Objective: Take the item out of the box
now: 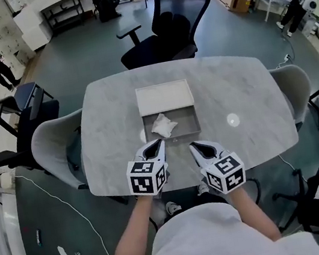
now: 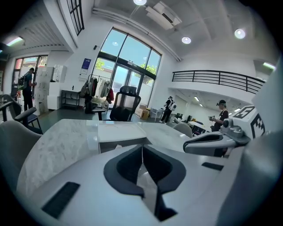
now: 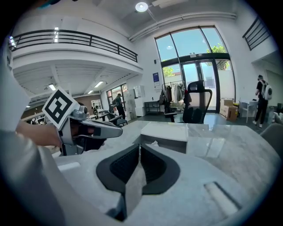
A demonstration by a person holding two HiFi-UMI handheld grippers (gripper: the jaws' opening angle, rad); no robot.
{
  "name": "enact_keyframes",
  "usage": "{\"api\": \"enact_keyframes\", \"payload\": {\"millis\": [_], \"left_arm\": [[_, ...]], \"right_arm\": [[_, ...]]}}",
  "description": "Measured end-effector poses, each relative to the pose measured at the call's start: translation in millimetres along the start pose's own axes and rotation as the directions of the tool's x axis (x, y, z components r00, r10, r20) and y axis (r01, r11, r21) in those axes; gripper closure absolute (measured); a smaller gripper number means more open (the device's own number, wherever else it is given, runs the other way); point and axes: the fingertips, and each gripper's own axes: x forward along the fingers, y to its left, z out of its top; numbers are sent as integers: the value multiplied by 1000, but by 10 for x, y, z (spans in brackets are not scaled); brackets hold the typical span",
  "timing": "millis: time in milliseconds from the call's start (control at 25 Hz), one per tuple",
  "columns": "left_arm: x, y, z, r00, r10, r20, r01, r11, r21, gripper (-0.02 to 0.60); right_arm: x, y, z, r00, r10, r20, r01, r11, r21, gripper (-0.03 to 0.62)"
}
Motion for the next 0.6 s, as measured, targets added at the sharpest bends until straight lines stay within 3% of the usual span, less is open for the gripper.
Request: {"api": "enact_keyframes", "payload": {"millis": [400,600], "left_arm": [[354,124,3,994,-12,-108,21,996,86,568],[659,182,2,981,11,-194,17,990,140,566]], "right_arm": [[188,-262,-42,999,-27,-42,29,999,43,586],[298,-505,-38,998,-26,-55,30,996,83,585]]}}
